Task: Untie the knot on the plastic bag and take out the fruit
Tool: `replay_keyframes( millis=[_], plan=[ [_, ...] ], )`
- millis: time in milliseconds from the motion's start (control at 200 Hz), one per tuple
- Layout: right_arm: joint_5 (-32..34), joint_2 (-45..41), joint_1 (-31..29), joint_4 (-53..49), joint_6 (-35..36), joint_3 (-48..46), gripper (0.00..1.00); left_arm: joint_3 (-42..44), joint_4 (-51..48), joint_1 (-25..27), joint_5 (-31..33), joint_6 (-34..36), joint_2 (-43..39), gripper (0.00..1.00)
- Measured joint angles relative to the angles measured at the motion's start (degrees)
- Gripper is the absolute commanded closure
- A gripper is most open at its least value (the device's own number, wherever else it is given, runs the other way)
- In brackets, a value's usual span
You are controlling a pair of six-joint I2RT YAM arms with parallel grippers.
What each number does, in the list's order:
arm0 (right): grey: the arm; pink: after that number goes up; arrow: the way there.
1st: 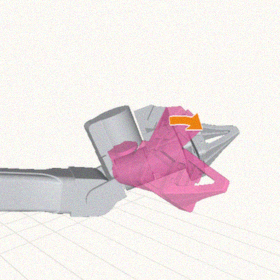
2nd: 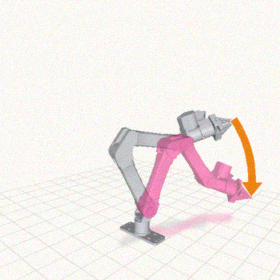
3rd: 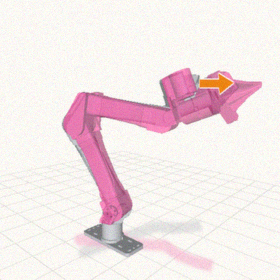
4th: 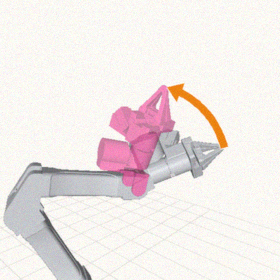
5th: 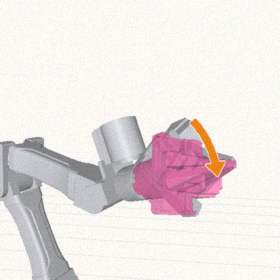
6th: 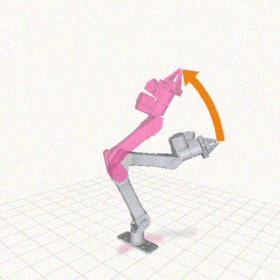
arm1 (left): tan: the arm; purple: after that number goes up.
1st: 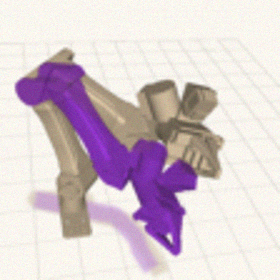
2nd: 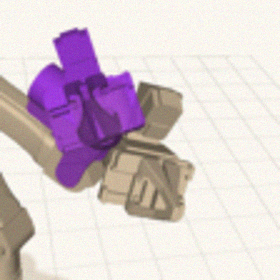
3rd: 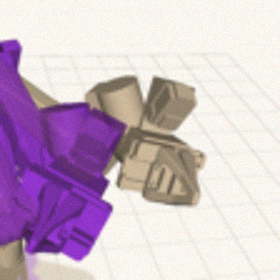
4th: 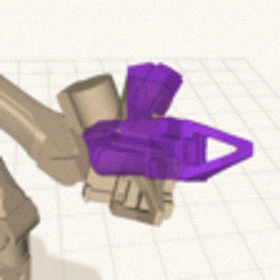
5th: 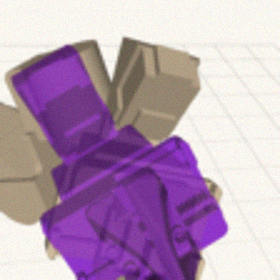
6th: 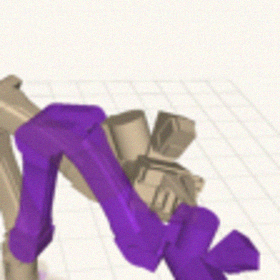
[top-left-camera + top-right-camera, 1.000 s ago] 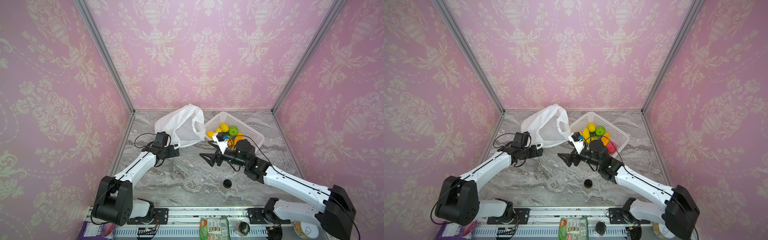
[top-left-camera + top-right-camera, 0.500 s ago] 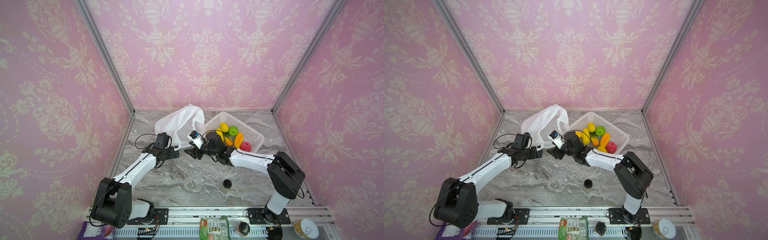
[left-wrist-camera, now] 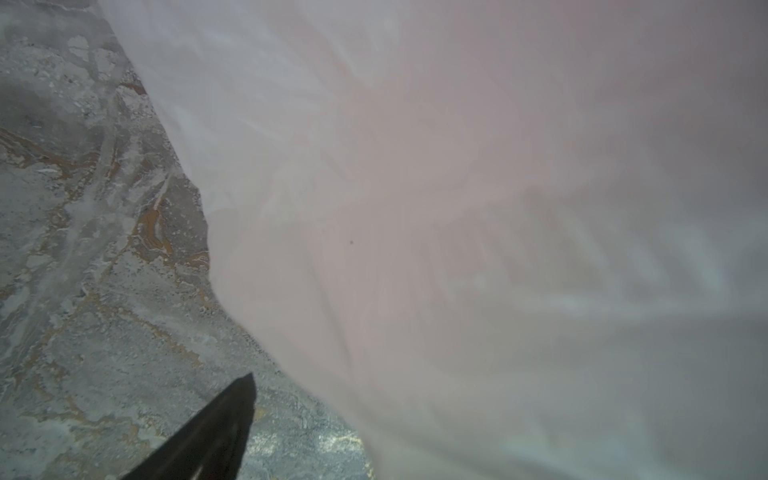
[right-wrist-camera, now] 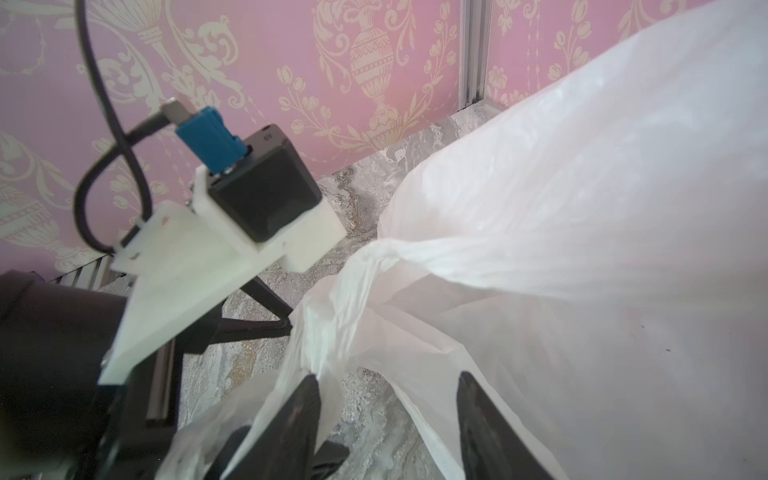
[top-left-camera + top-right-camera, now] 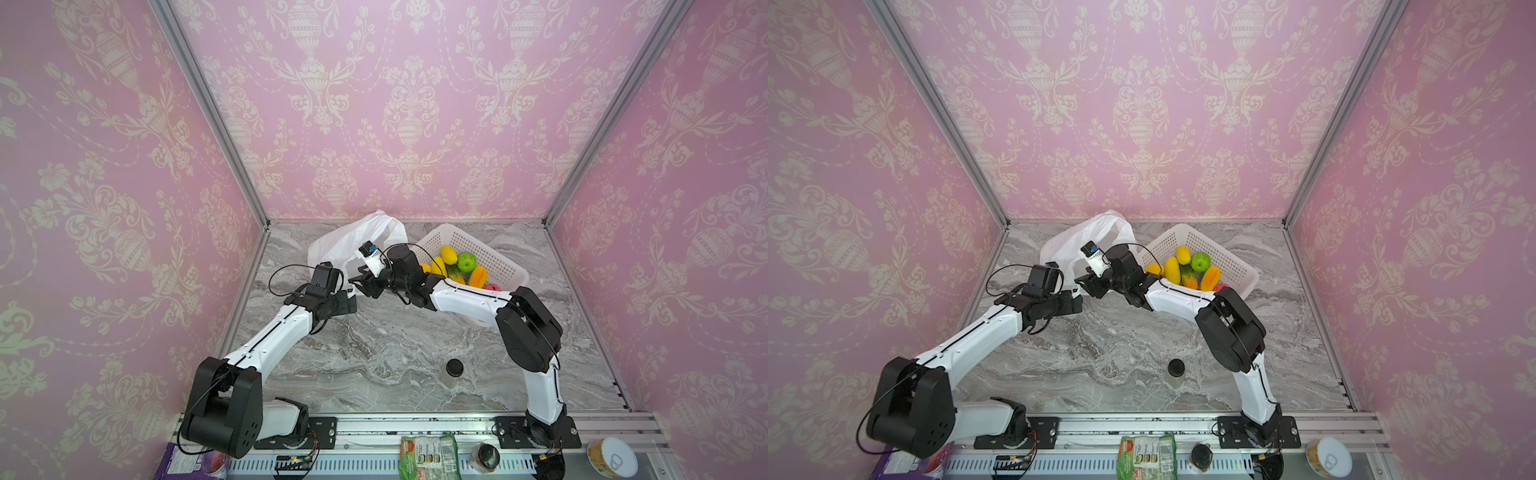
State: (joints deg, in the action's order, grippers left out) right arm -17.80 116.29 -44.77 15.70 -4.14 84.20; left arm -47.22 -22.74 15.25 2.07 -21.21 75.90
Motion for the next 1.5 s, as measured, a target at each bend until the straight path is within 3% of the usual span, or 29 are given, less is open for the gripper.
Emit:
replay_keyframes(
  millis=[45, 95, 220, 445, 665, 761, 856, 961, 1076, 1291, 1501],
  plan=[
    [0.2, 0.0, 0.0, 0.2, -1.6, 0.0, 0.2, 0.0, -0.1, 0.0, 0.1, -0.2, 0.0, 0.5],
    [0.8, -0.1, 0.0, 1.1, -2.7, -0.3, 0.17, 0.0, -0.2, 0.0, 0.3, 0.2, 0.1, 0.57],
    [2.9, -2.4, 0.4, 3.1, -6.5, -3.9, 0.11, 0.0, -0.3, 0.0, 1.2, 0.6, 0.1, 0.5],
    [1.6, -4.8, 2.5, 4.6, -12.5, -5.0, 0.06, 0.0, -0.3, 0.4, 1.7, 0.6, -0.1, 0.51],
    [2.4, -1.5, -0.3, 0.0, -15.6, 4.2, 0.05, 0.0, -0.3, 0.4, 1.8, 0.5, -0.2, 0.49],
    [3.1, 2.5, -0.6, -1.7, -17.0, 9.9, 0.17, 0.2, -0.4, 0.7, 1.7, 0.5, -0.9, 0.49],
    [3.5, 8.0, 0.0, -5.4, -18.5, 17.3, 0.39, 0.2, -0.6, 0.8, 1.7, 0.6, -2.1, 0.46],
    [4.9, 14.2, 0.5, -10.5, -20.4, 26.5, 1.0, 0.2, -0.6, 1.1, 1.7, 0.6, -3.0, 0.46],
    [8.6, 18.1, 1.3, -16.3, -22.9, 34.3, 1.0, 0.6, -0.6, 1.4, 1.7, 0.6, -3.6, 0.44],
    [18.1, 18.6, 4.3, -23.6, -26.3, 43.5, 1.0, 3.3, -0.5, 1.5, 1.5, 0.3, -6.7, 0.32],
    [21.7, 18.6, 7.3, -25.7, -26.3, 46.4, 1.0, 4.4, -0.4, 1.5, 1.4, -0.6, -10.5, 0.2]
  ],
)
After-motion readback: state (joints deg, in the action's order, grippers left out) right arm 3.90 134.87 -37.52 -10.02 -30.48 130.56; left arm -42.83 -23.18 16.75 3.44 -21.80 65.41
